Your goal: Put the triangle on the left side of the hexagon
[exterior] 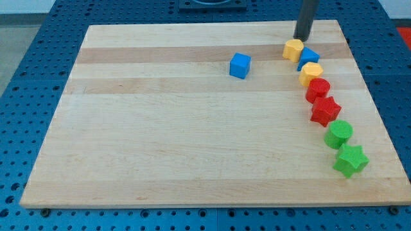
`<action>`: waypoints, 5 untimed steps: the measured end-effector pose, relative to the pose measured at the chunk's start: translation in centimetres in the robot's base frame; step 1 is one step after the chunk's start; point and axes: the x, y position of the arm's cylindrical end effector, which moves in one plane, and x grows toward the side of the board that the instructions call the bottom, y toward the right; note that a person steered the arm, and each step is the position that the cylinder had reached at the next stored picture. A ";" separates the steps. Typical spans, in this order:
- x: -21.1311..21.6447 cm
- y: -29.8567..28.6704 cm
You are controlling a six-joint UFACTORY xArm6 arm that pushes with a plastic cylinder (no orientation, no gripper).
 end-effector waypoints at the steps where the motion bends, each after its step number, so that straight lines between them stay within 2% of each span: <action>1: 1.8 0.7; 3: 6.7 0.7; 5: 8.5 0.1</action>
